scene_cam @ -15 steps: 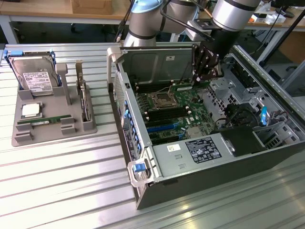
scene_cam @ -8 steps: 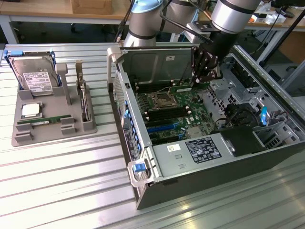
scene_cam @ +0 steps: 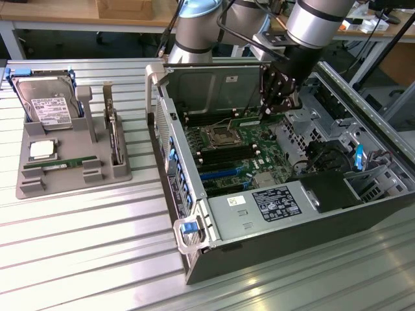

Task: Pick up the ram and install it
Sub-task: 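Insert the ram into the slot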

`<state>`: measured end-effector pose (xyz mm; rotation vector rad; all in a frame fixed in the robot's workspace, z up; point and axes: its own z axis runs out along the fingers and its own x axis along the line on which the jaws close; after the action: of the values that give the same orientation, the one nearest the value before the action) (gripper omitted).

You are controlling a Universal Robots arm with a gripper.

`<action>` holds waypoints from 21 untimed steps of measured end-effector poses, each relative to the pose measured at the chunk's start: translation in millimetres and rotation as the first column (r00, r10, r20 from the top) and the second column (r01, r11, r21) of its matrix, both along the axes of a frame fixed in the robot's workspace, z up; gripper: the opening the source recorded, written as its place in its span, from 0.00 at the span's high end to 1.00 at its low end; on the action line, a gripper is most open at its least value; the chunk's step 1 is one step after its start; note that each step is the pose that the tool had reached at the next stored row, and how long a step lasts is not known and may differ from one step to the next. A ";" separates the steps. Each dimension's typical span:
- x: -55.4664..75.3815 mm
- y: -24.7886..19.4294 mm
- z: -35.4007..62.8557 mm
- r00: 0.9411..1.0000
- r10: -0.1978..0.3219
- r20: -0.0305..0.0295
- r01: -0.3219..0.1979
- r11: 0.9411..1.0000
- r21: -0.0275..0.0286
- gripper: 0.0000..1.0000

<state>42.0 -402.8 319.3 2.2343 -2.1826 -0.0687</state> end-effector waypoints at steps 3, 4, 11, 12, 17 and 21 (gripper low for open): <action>0.0 0.0 -1.6 1.000 0.000 0.000 0.000 1.000 0.000 0.88; 0.0 0.0 -2.1 1.000 0.000 0.000 0.000 1.000 0.000 0.88; 0.0 0.0 -7.4 1.000 0.000 0.000 0.000 1.000 0.000 0.88; 0.0 0.0 -8.3 1.000 0.000 0.000 0.000 1.000 0.000 0.88; 0.0 0.0 -11.2 1.000 0.000 0.000 0.000 1.000 0.000 0.88; 0.0 0.0 -15.0 1.000 0.000 0.000 0.000 1.000 0.000 0.88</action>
<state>42.0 -402.8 304.3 2.2344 -2.1826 -0.0687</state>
